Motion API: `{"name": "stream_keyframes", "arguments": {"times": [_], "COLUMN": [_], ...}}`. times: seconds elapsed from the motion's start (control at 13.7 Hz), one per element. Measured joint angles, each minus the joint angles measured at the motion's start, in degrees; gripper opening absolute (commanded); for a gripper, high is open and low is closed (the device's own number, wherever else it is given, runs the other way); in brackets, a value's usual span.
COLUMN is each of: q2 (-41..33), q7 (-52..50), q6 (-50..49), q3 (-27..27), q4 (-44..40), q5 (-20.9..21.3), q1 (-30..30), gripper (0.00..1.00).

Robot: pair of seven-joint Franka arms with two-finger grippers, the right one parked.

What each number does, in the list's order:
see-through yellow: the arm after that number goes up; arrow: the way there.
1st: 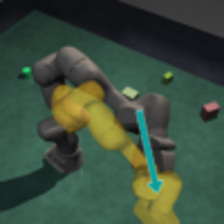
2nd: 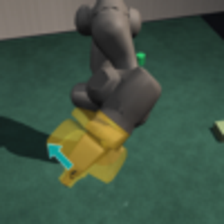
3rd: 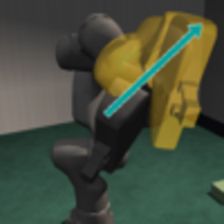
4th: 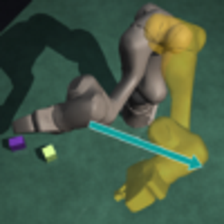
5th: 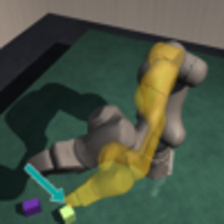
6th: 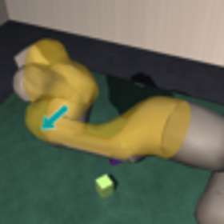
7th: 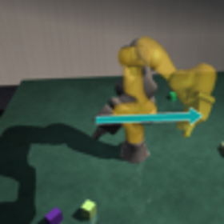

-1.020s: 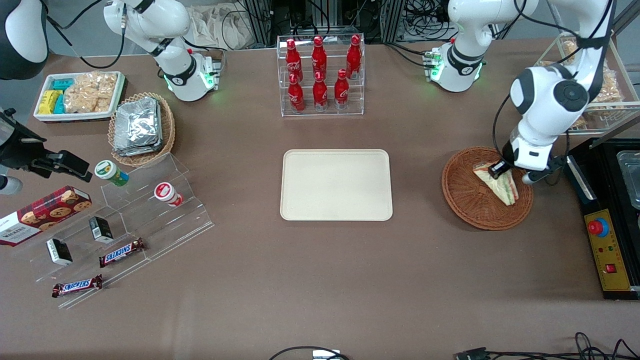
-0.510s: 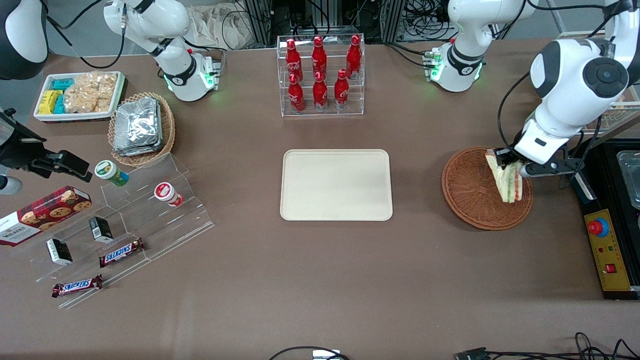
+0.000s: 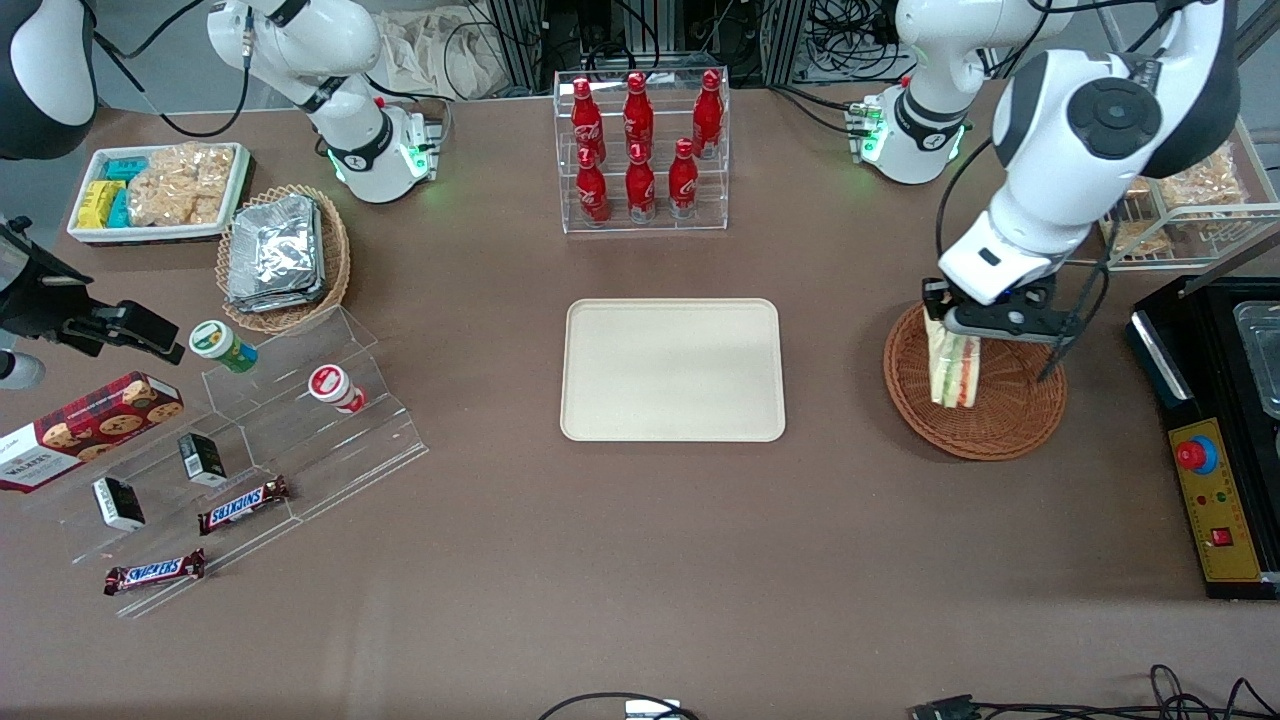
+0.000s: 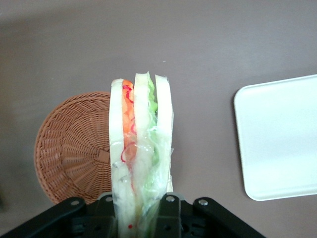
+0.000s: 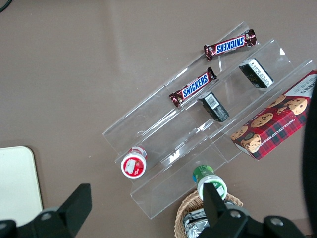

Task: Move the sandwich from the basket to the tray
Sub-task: 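Lift the sandwich out of the basket with the left gripper, then carry the sandwich over the cream tray with the left gripper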

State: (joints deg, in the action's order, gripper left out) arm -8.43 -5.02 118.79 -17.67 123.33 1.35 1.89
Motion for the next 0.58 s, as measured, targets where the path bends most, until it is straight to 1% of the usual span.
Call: {"name": "stream_keyframes", "arguments": {"times": [0.22, 0.58], "q2": [0.59, 5.58], "q7": [-0.54, -10.29], "q6": [0.00, 0.07], "q3": [-2.90, -12.26], "q4": [-0.71, -4.47], "q5": [-0.29, -0.37], "q1": [0.02, -0.08], "gripper": [0.12, 0.12]}}
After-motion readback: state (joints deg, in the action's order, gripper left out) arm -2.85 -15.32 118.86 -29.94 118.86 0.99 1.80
